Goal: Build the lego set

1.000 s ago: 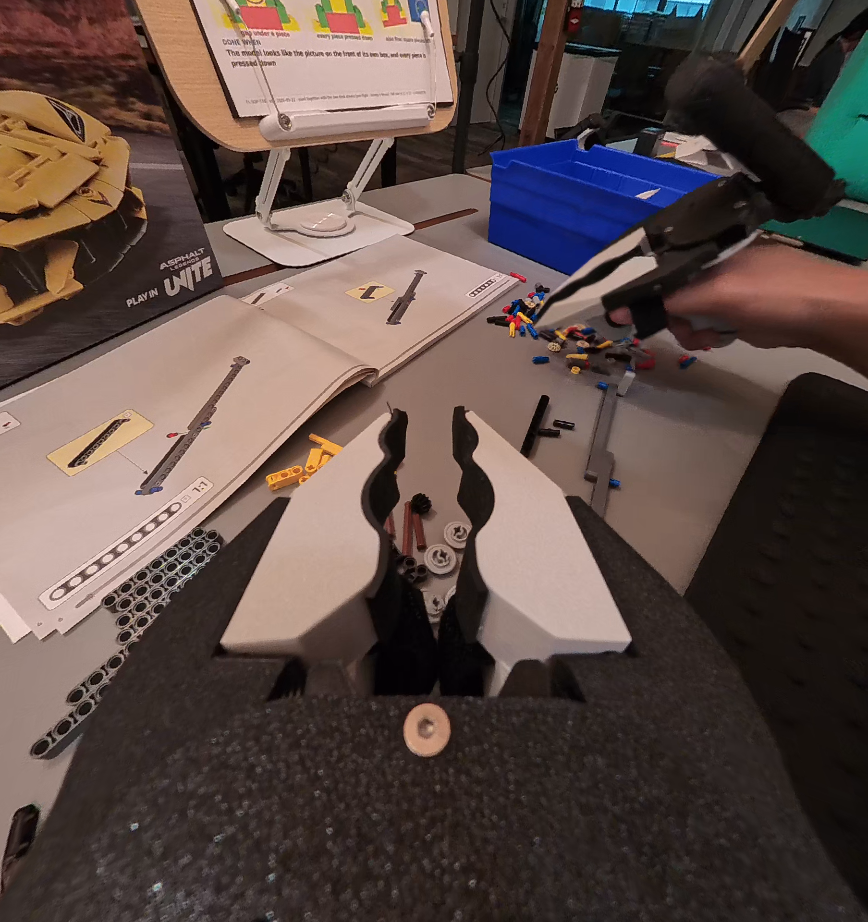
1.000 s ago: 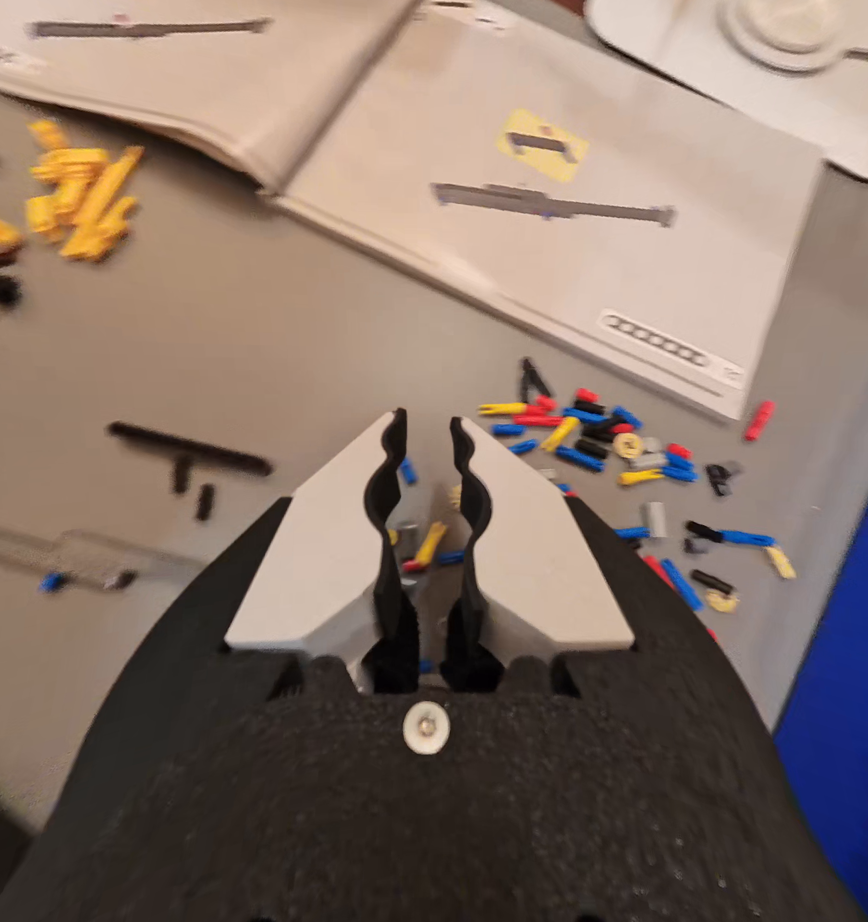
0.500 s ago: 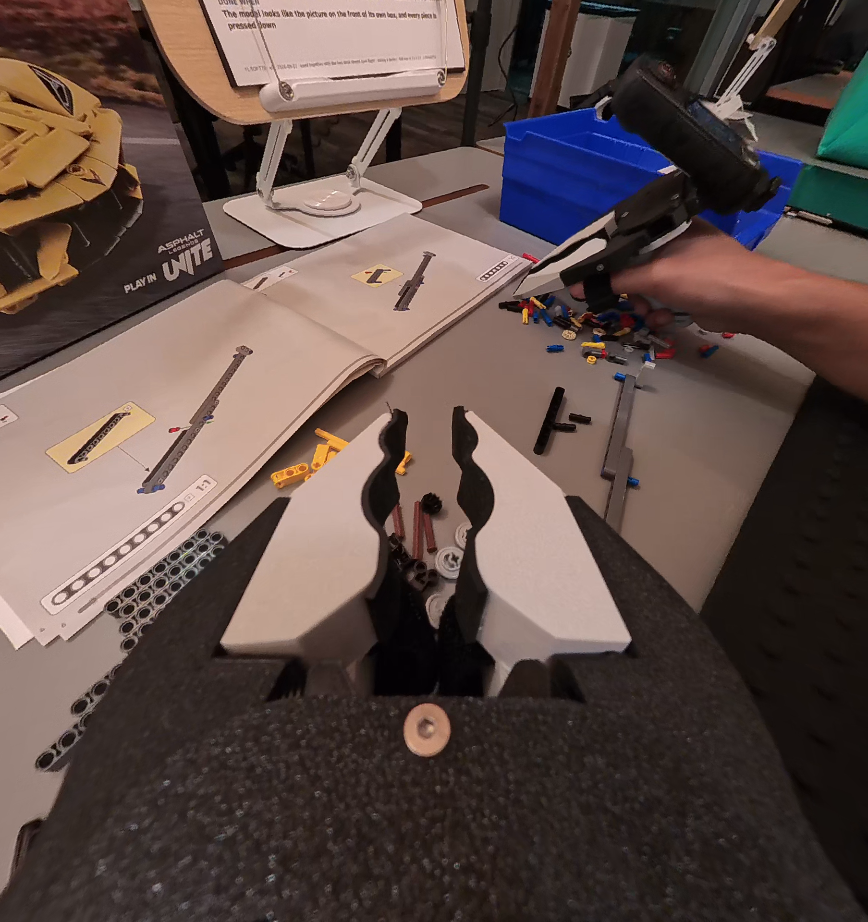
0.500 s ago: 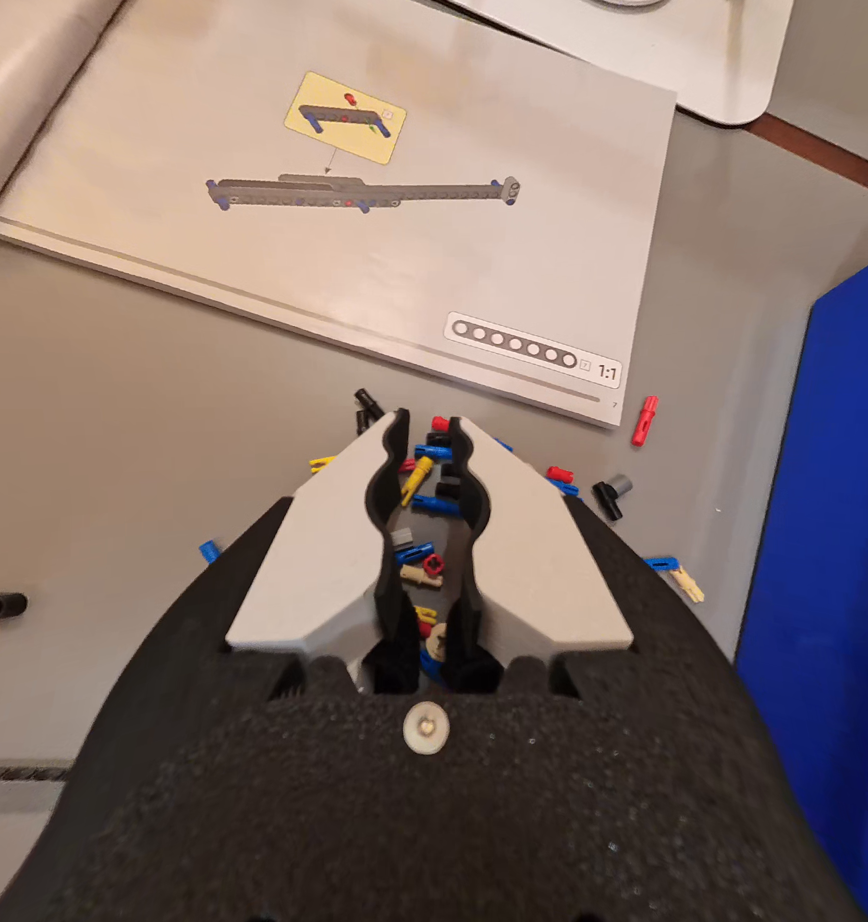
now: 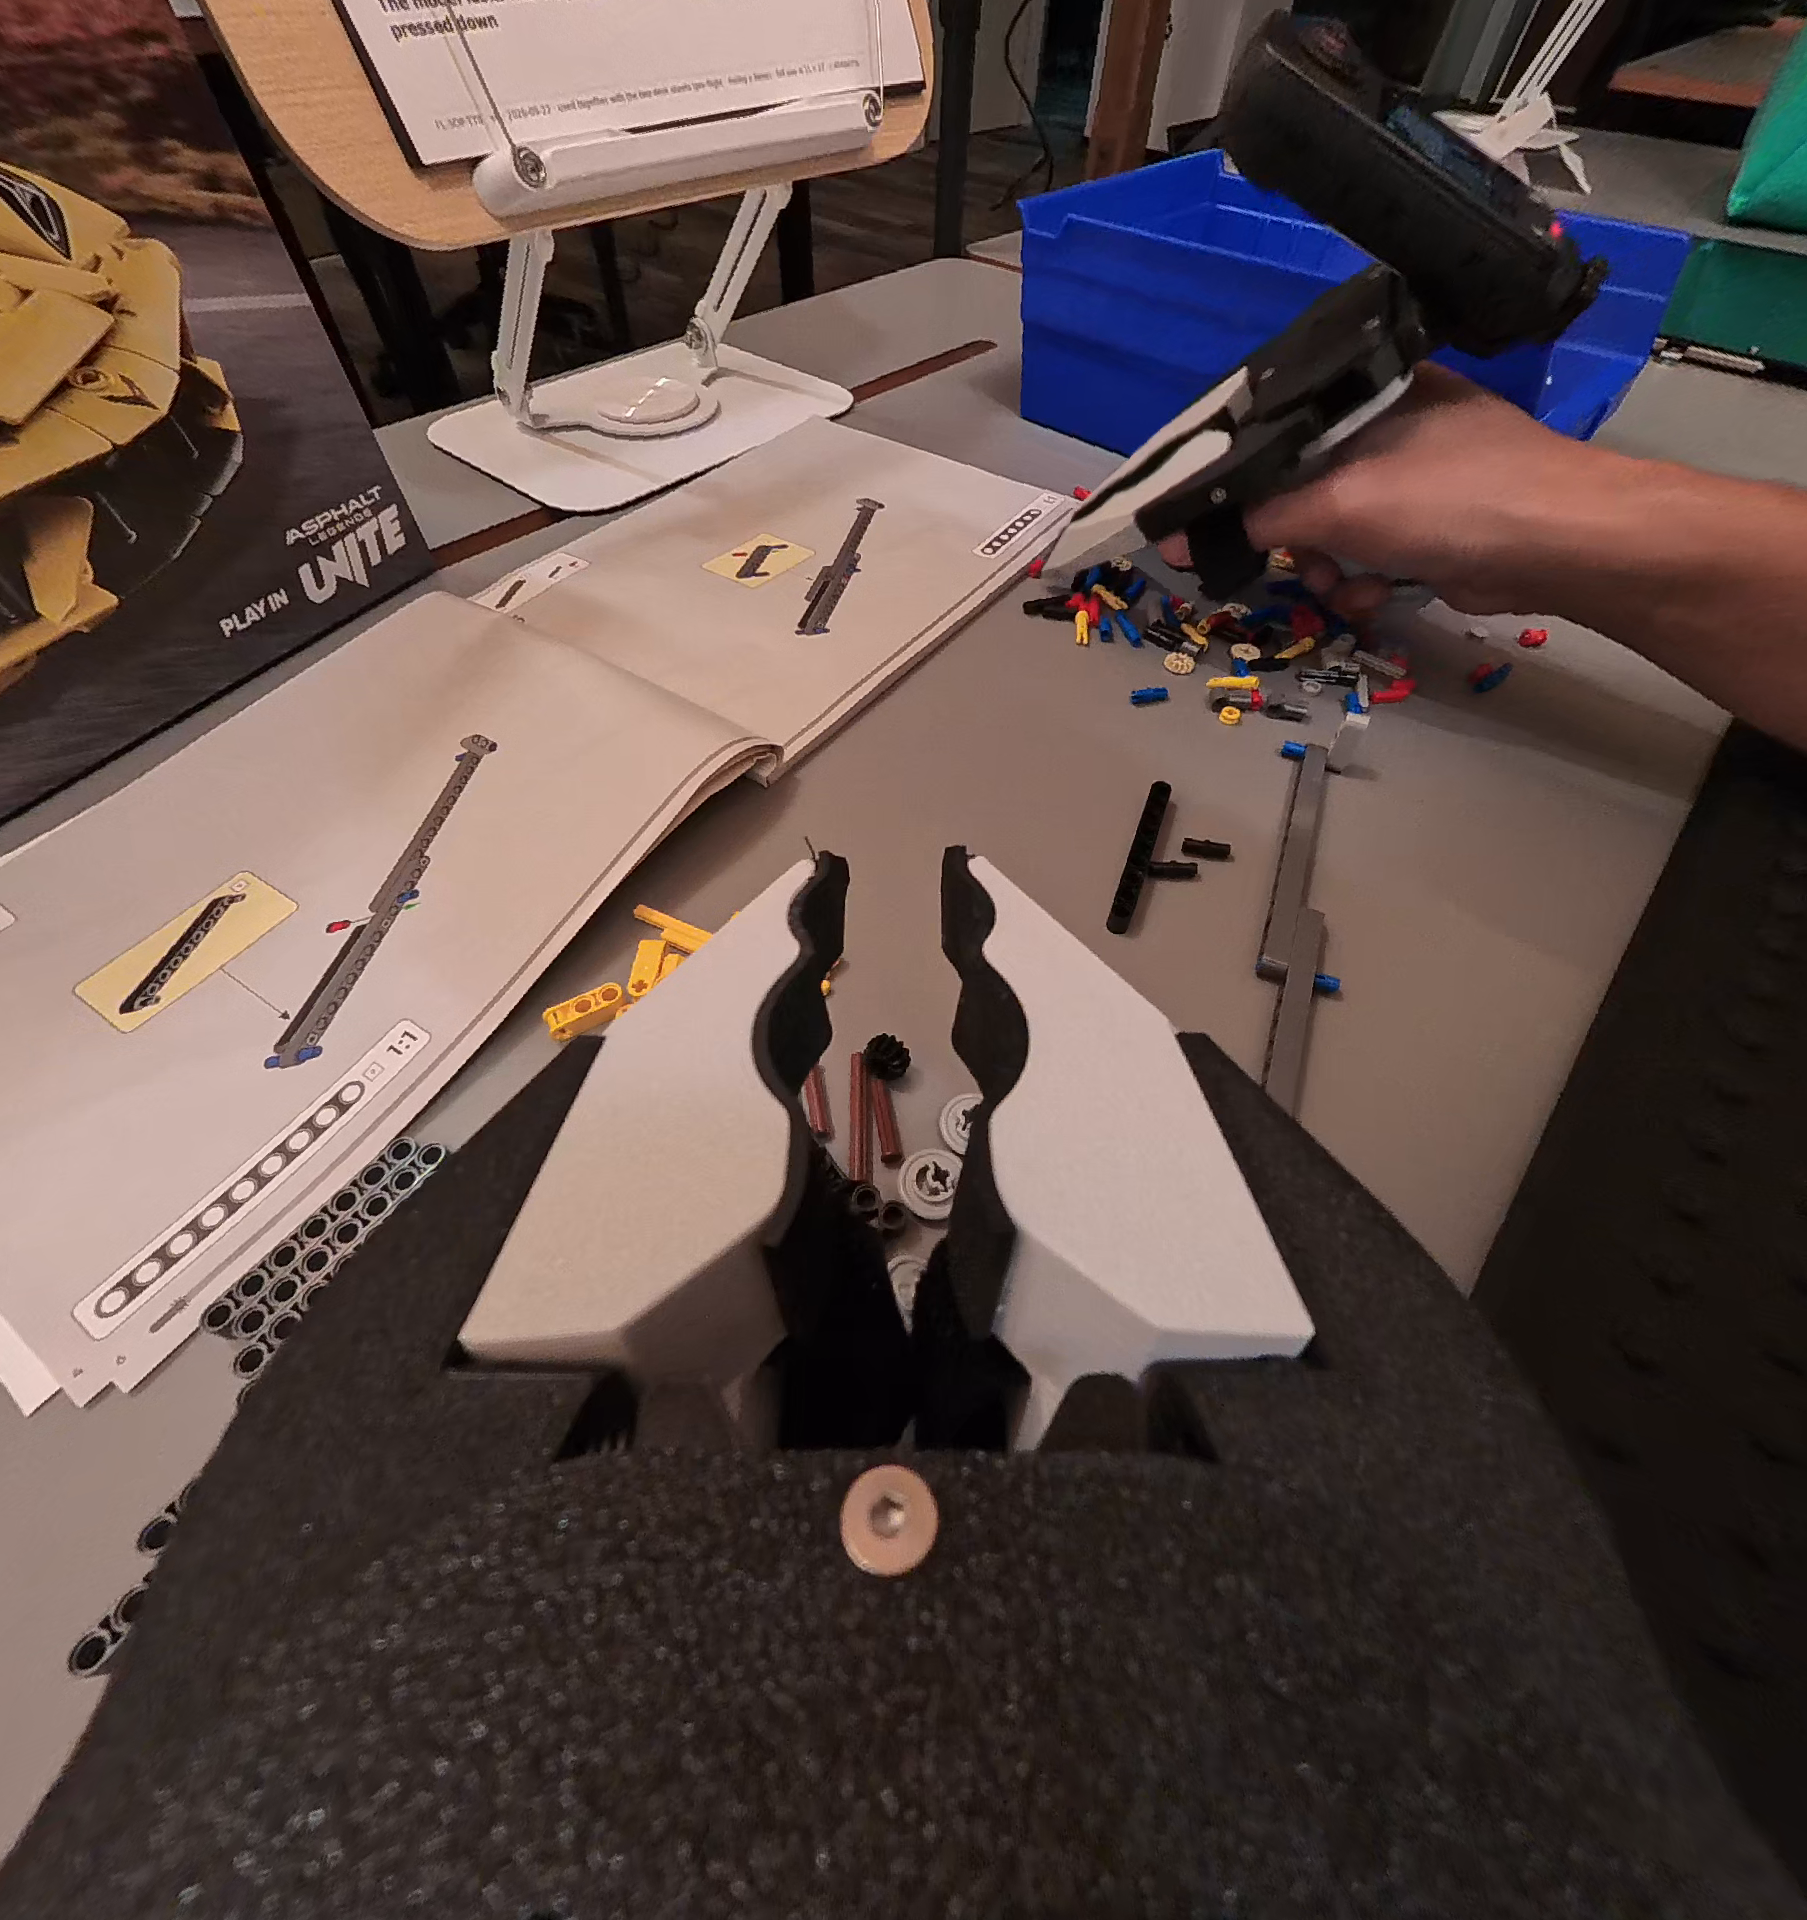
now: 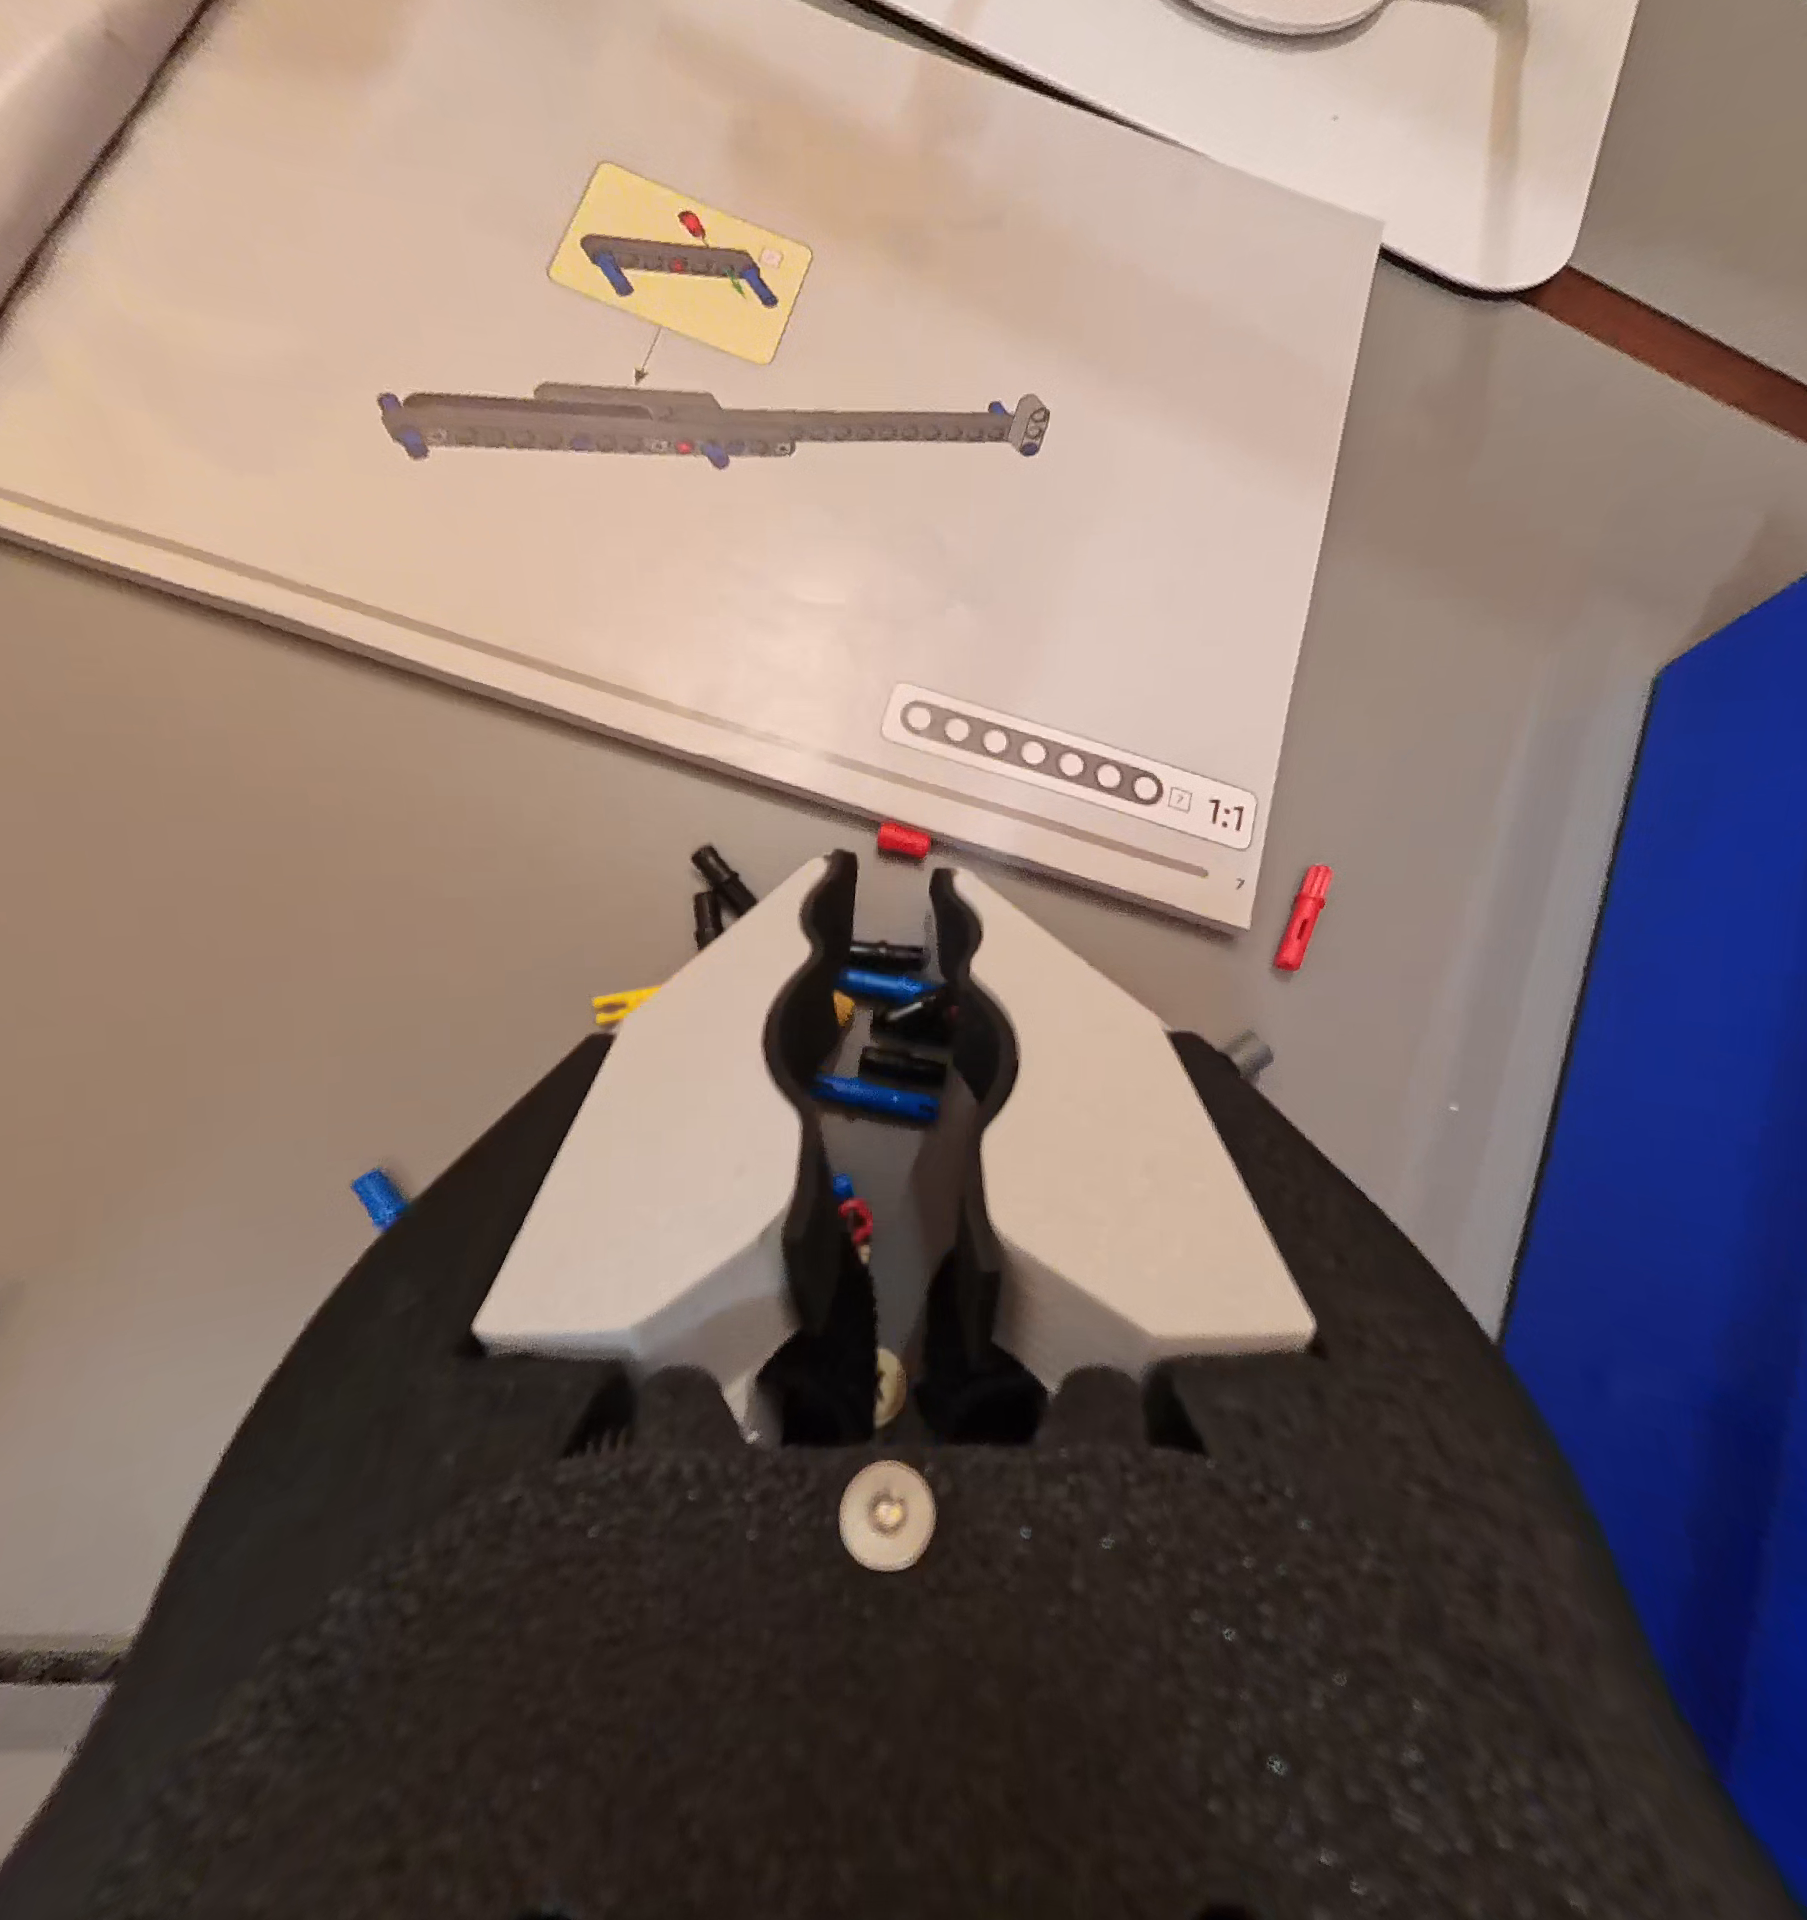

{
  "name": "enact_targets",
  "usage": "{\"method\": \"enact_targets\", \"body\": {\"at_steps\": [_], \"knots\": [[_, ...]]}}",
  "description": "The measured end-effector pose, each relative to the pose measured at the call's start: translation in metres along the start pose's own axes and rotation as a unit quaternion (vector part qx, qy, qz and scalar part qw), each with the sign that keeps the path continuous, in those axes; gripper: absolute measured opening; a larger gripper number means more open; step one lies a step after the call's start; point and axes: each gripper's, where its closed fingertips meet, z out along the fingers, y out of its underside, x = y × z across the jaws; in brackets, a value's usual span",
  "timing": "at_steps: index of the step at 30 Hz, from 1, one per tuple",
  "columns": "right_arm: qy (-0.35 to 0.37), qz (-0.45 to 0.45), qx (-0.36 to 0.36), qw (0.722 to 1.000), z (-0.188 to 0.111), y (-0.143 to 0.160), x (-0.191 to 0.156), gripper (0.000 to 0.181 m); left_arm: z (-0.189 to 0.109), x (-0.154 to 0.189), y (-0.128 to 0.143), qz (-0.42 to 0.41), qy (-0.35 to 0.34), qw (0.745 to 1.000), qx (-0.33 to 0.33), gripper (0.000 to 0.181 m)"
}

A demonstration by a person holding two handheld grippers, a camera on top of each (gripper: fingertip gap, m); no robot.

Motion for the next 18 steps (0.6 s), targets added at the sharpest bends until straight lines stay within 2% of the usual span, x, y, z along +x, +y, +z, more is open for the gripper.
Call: {"method": "enact_targets", "body": {"at_steps": [6, 12, 16, 18], "knots": [[-0.014, 0.016, -0.026, 0.999, 0.01, -0.001, 0.002, 0.014, -0.001, 0.0, 0.002, 0.007, -0.004, 1.0, -0.005, 0.017], [-0.009, 0.003, -0.021, 1.0, 0.009, -0.001, 0.001, 0.009, 0.0, 0.0, 0.004, 0.005, -0.003, 1.0, -0.007, 0.017], [-0.008, -0.01, -0.012, 1.0, 0.001, -0.004, -0.002, 0.008, 0.001, 0.002, 0.003, 0.014, -0.002, 1.0, -0.008, 0.017], [-0.043, -0.016, 0.006, 0.999, -0.01, -0.011, -0.018, 0.008, 0.002, 0.002, 0.003, 0.016, -0.002, 1.0, -0.009, 0.017]]}}
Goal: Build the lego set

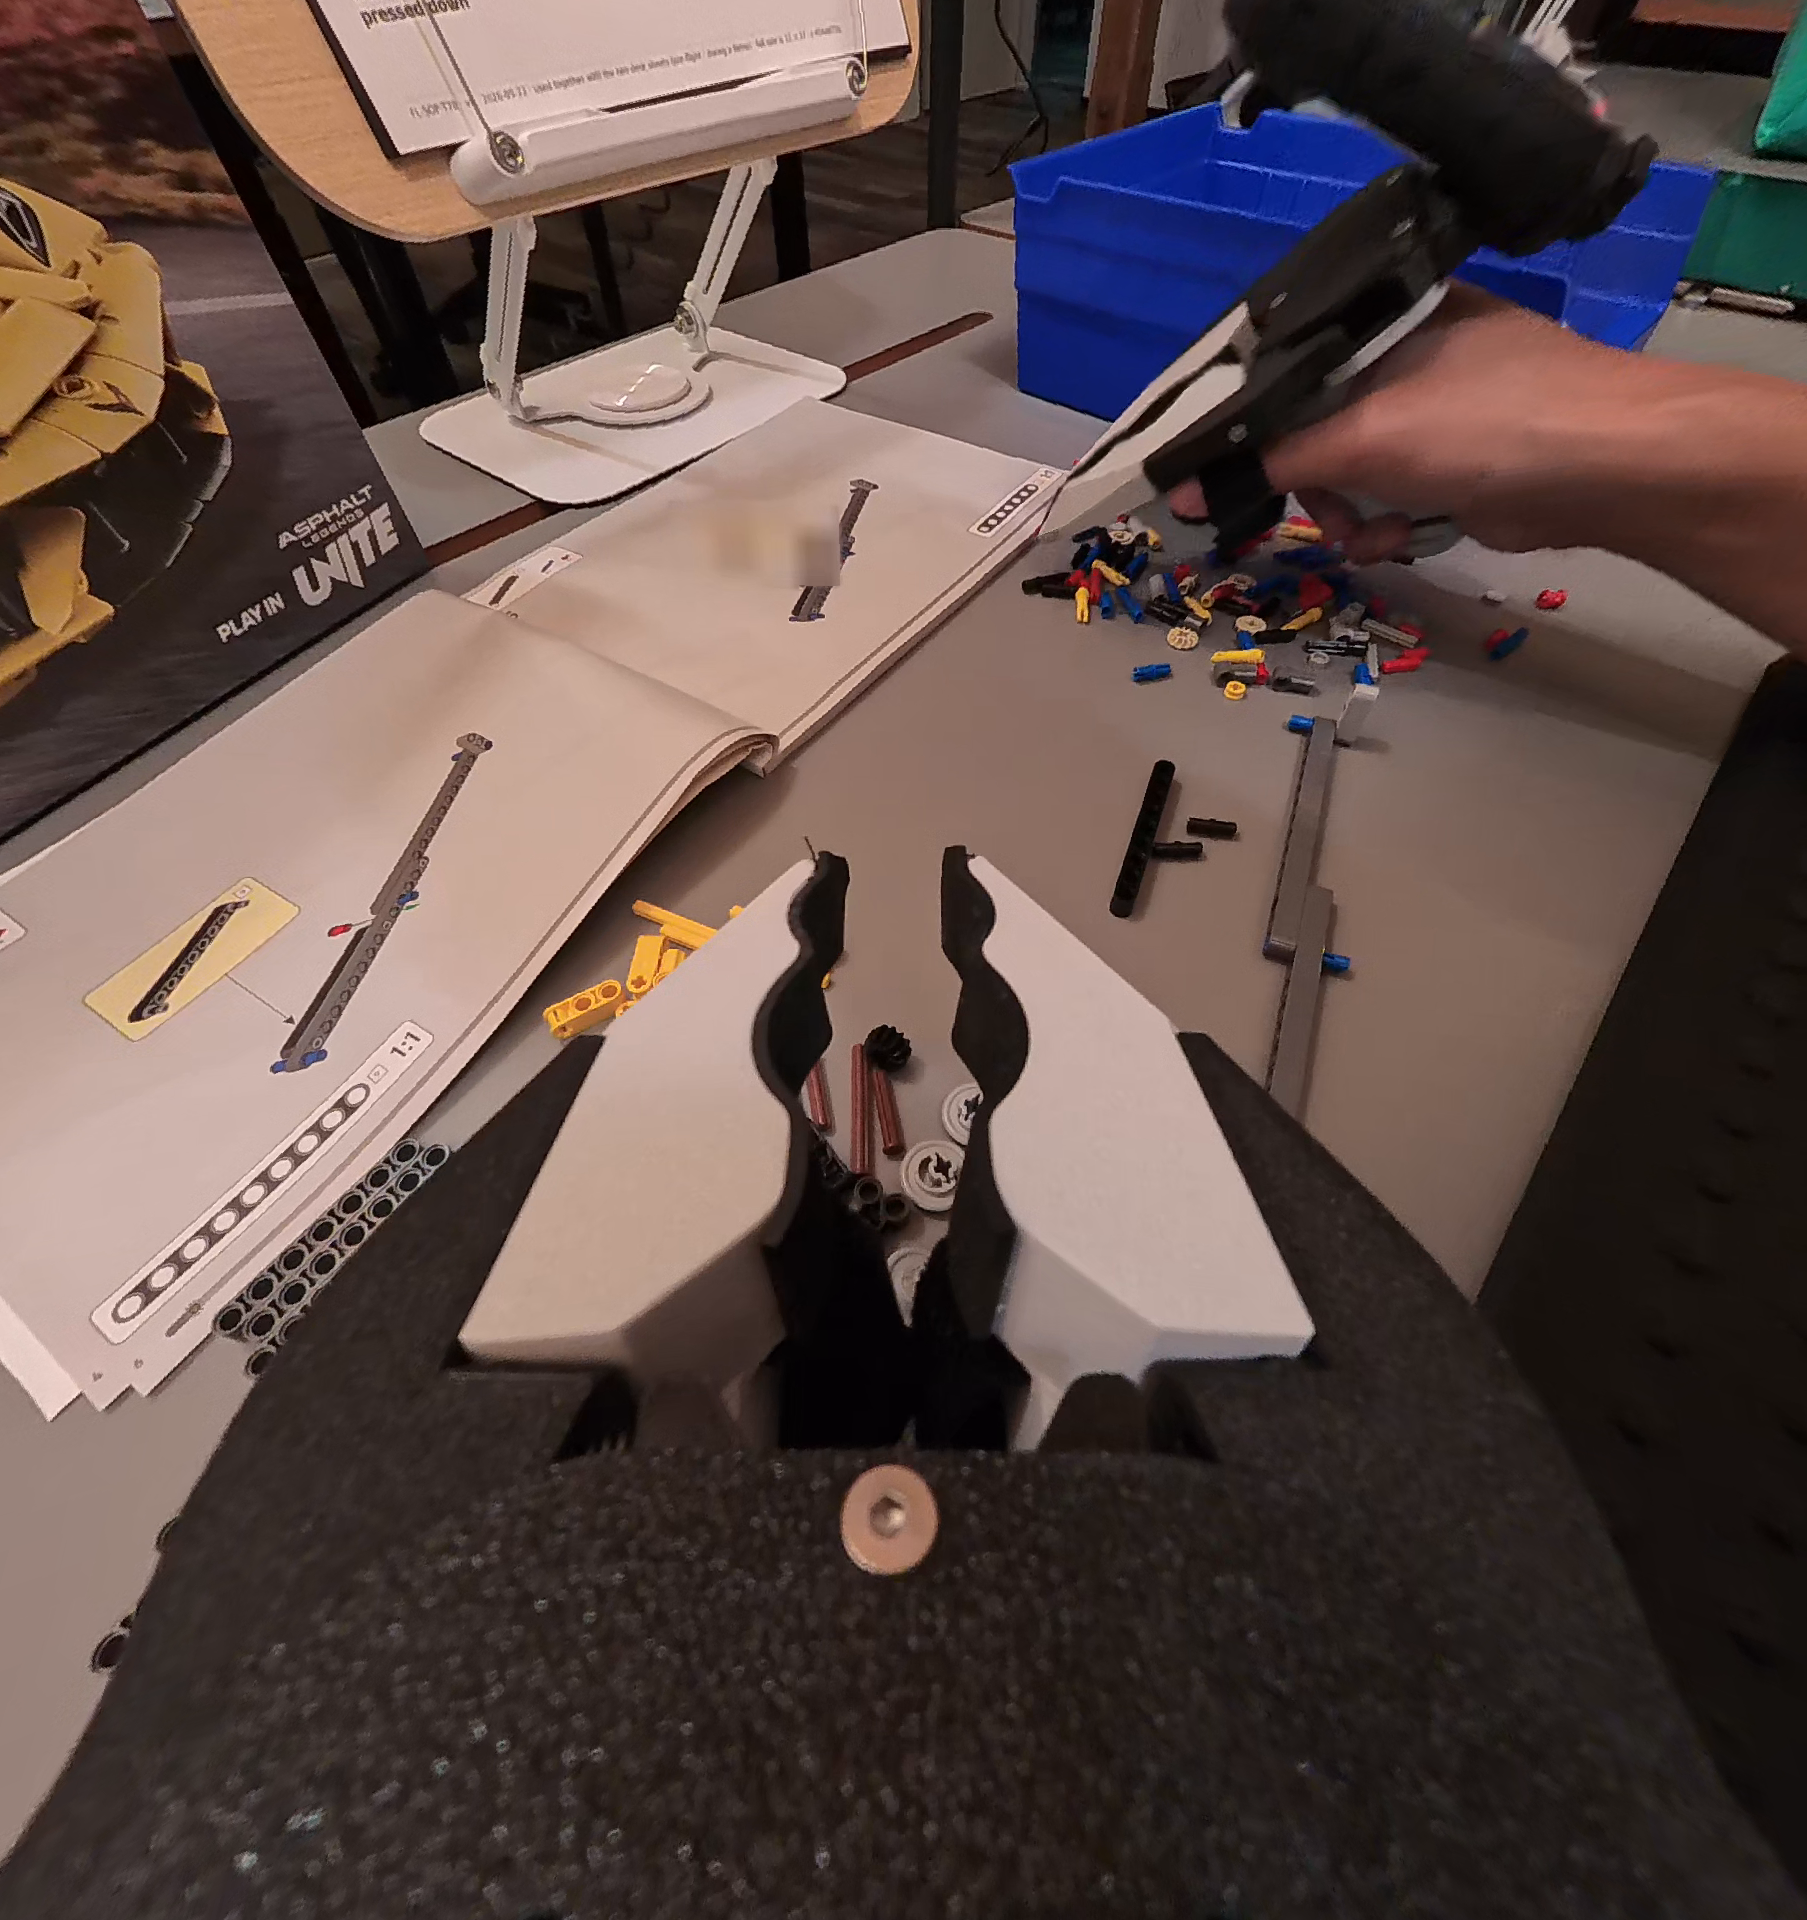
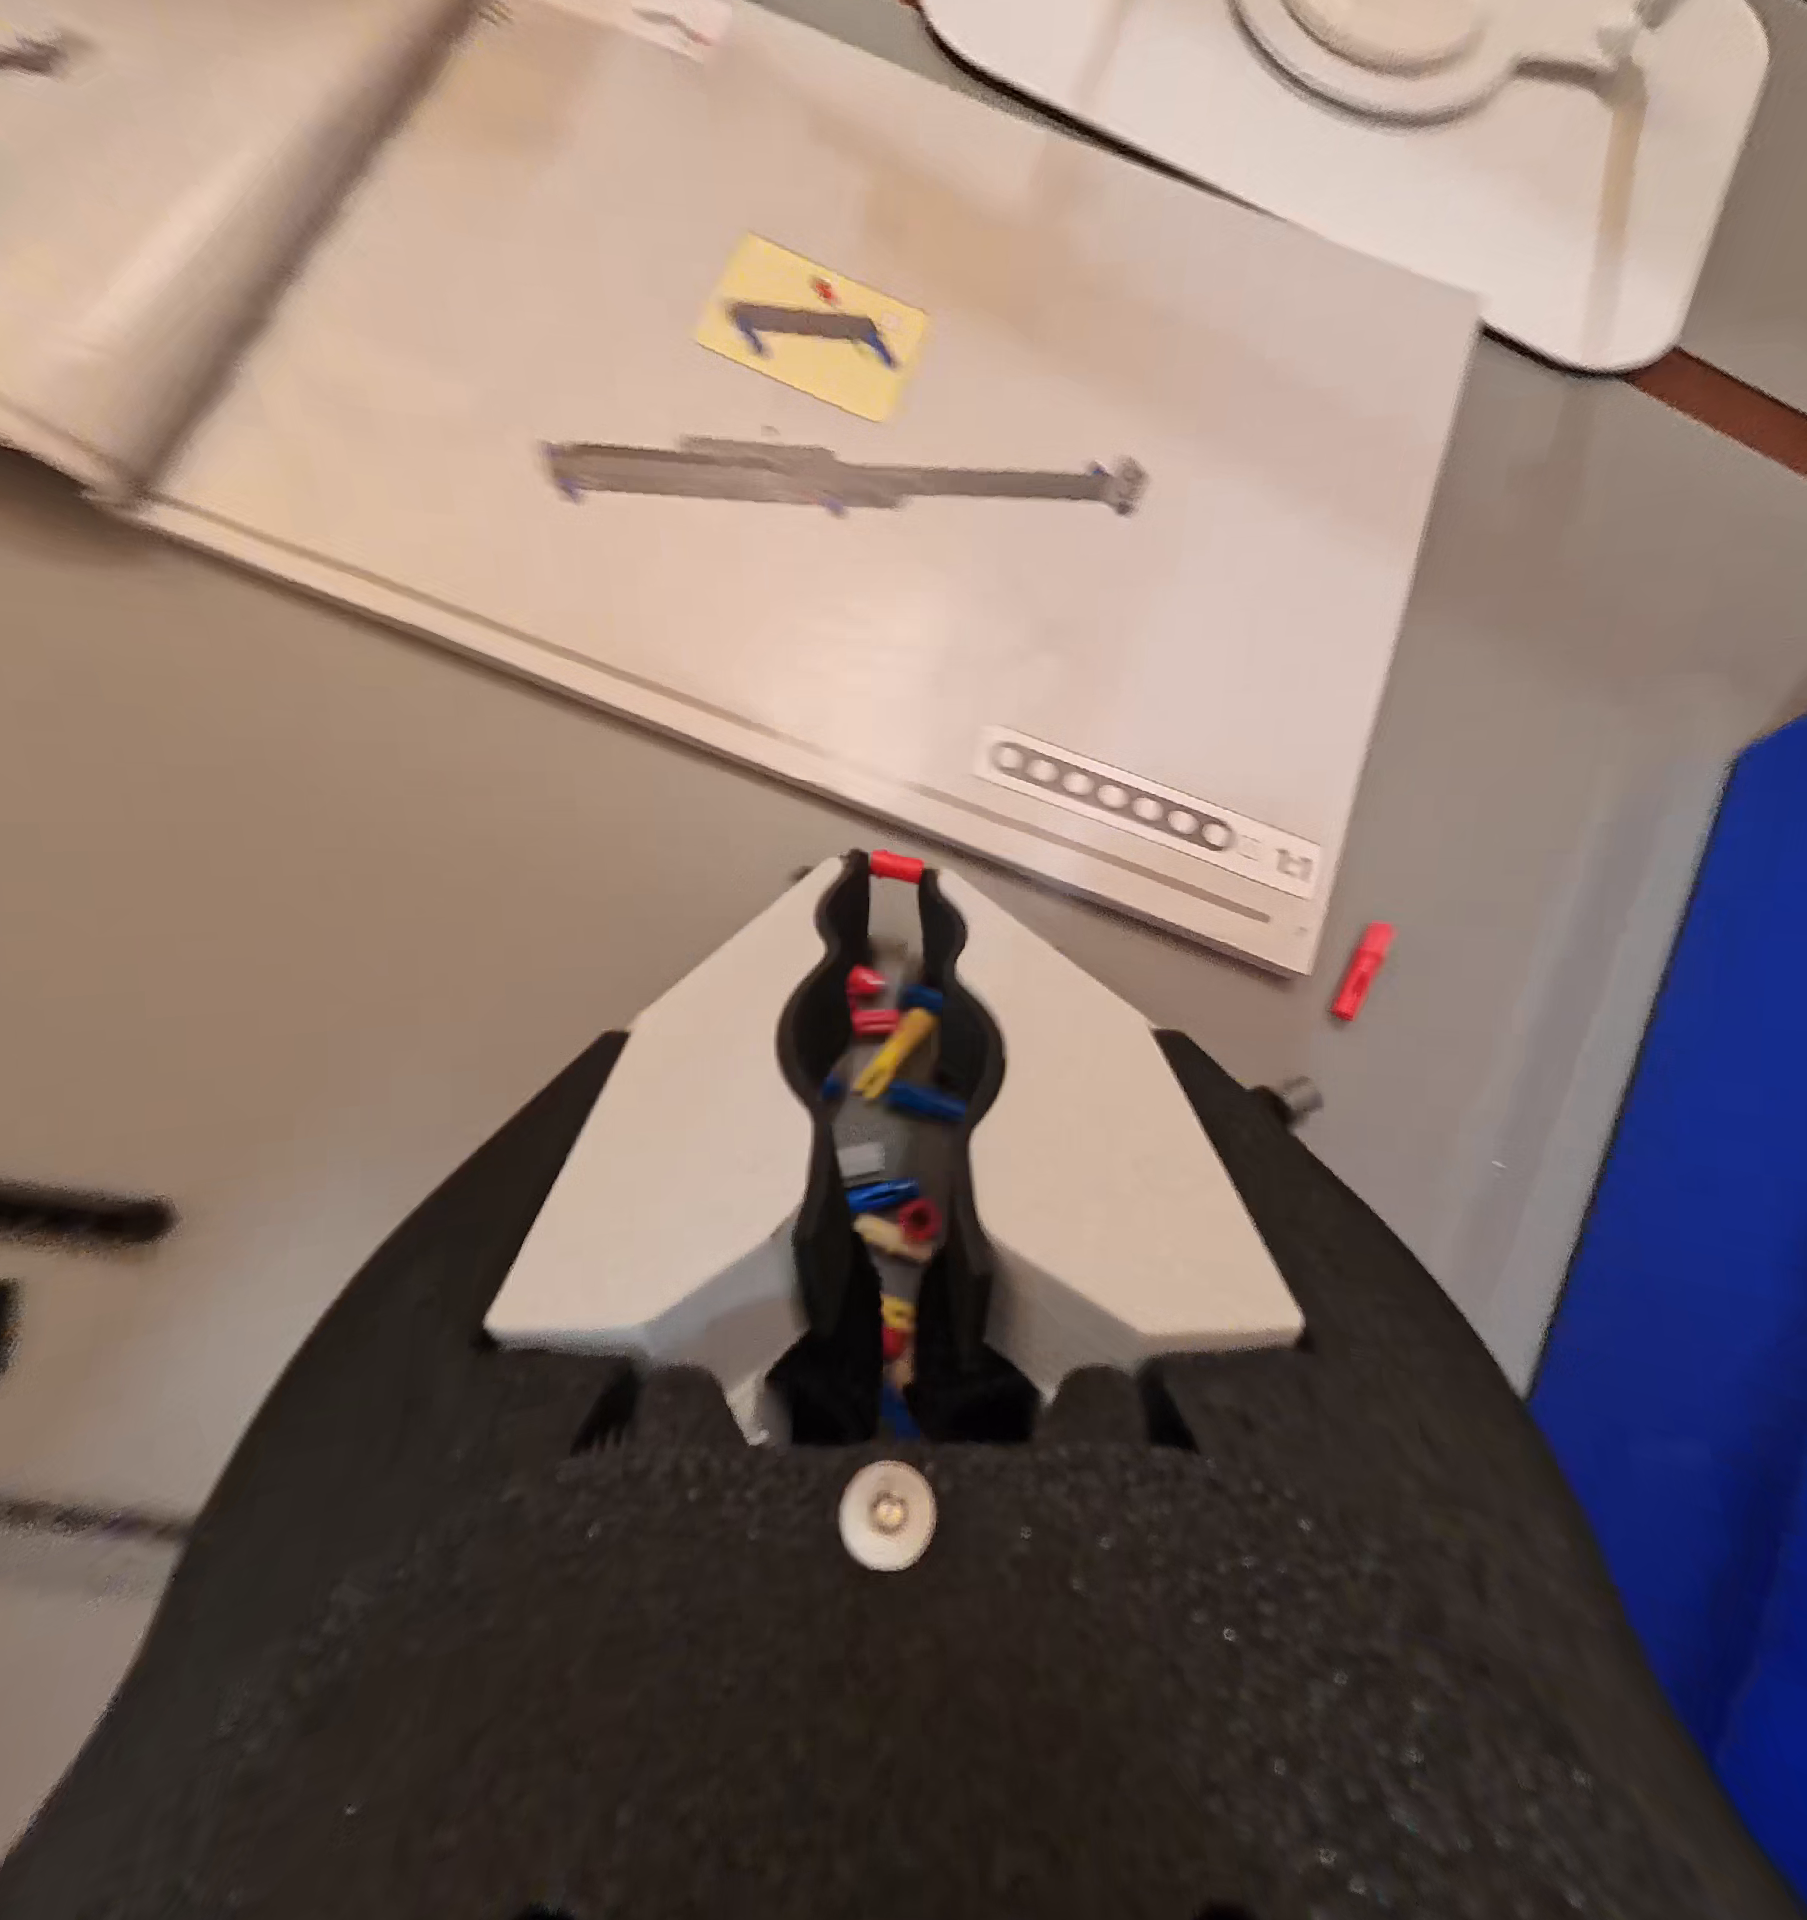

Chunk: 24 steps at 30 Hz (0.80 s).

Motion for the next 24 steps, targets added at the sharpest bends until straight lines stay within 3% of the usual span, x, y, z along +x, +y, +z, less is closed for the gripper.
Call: {"method": "enact_targets", "body": {"at_steps": [4, 10, 14, 18, 24], "knots": [[-0.112, -0.039, 0.041, 0.992, -0.03, -0.013, -0.059, 0.009, 0.0, 0.001, 0.0, 0.0, 0.001, 1.0, 0.0, 0.017], [-0.239, -0.091, 0.006, 0.967, -0.061, 0.018, -0.144, 0.009, 0.0, 0.008, -0.001, -0.001, 0.01, 1.0, 0.003, 0.017], [-0.199, -0.109, -0.011, 0.974, -0.048, 0.023, -0.163, 0.009, 0.0, 0.016, -0.002, 0.002, 0.018, 1.0, 0.003, 0.017], [-0.142, -0.12, -0.029, 0.982, -0.028, 0.022, -0.151, 0.009, -0.004, 0.022, -0.002, 0.017, 0.018, 1.0, 0.001, 0.017], [-0.126, -0.133, -0.048, 0.982, -0.016, 0.024, -0.14, 0.009, -0.015, 0.026, 0.008, 0.03, 0.012, 0.999, -0.016, 0.017]]}}
